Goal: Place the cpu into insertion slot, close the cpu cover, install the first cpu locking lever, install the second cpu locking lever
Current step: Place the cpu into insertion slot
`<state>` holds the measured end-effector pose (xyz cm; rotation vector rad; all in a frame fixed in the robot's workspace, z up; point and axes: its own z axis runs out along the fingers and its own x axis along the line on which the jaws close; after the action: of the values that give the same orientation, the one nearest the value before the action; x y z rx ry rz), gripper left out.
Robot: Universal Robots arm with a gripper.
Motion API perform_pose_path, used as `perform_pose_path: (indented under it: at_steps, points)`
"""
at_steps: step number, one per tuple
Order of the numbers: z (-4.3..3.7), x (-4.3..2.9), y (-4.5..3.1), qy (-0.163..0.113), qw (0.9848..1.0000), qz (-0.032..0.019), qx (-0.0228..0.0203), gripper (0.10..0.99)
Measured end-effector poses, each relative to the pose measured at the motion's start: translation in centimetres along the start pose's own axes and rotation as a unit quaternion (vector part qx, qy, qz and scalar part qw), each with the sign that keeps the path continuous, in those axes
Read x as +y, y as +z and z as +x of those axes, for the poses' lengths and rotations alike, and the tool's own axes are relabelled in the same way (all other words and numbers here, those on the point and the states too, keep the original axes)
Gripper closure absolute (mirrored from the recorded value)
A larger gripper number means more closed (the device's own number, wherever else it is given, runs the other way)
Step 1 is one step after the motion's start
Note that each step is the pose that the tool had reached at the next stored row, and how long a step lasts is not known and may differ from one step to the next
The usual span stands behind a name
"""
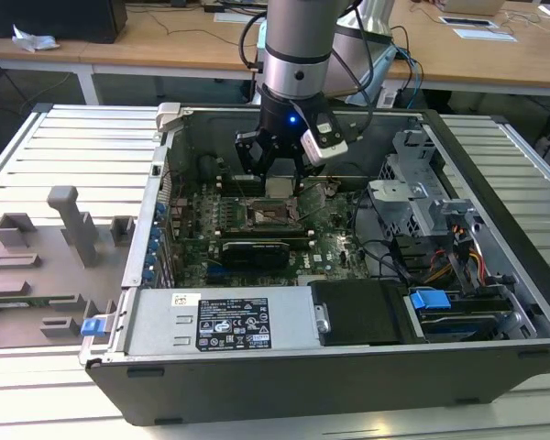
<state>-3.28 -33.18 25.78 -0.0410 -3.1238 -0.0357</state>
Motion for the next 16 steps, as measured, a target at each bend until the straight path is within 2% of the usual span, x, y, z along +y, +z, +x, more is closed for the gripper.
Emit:
perform_pose_path:
  at_steps: [3,5,9,11,13,14,15,16]
  points:
    - [0.0,0.0,0.03,0.017,0.9998,-0.0003,-0.0004,0.541]
    - [0.0,0.0,0.07,0.043,0.9991,-0.0007,-0.001,0.541]
    - [0.0,0.0,0.13,0.085,0.9964,-0.0014,-0.0019,0.541]
    - [0.0,0.0,0.15,0.11,0.9939,-0.0017,-0.0025,0.541]
    - [0.0,0.0,0.17,0.125,0.9922,-0.0019,-0.0028,0.541]
    - [0.0,0.0,0.18,0.139,0.9903,-0.0021,-0.0031,0.541]
    - [0.0,0.0,0.2,0.16,0.9872,-0.0024,-0.0036,0.541]
    - [0.0,0.0,0.22,0.183,0.9831,-0.0028,-0.0041,0.541]
